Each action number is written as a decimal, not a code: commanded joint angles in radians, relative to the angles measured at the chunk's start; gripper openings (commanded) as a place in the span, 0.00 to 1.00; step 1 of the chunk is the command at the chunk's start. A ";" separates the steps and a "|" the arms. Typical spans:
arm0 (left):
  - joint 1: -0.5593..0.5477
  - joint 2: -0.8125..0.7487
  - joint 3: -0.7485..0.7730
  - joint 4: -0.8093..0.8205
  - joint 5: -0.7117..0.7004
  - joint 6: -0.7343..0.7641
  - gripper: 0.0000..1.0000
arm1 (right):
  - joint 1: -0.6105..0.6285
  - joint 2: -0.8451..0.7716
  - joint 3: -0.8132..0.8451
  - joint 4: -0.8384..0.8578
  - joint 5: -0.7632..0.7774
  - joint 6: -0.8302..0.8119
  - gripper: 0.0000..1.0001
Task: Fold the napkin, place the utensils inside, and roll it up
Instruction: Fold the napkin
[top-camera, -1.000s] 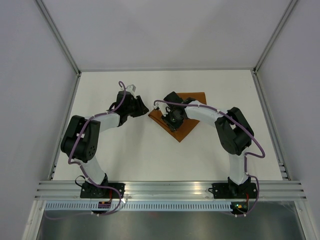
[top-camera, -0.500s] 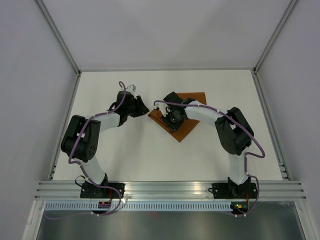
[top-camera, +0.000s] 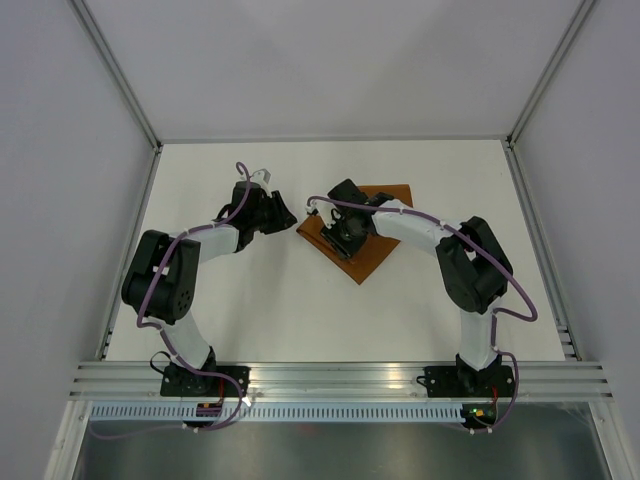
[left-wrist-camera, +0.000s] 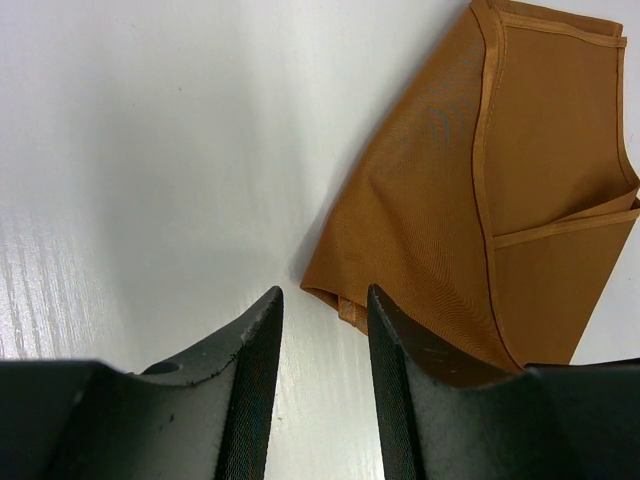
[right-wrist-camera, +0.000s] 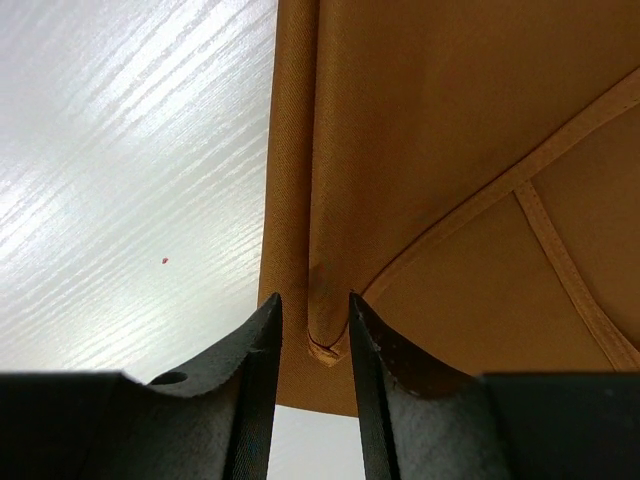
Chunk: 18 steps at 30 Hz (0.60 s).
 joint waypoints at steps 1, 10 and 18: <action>0.005 0.001 0.035 -0.006 0.031 -0.017 0.45 | 0.004 -0.047 0.040 0.004 0.028 0.019 0.39; 0.005 0.004 0.041 -0.011 0.035 -0.018 0.45 | -0.006 -0.013 0.033 0.010 0.035 0.015 0.39; 0.007 0.003 0.037 -0.009 0.037 -0.018 0.45 | -0.005 0.004 0.025 0.016 0.035 0.015 0.37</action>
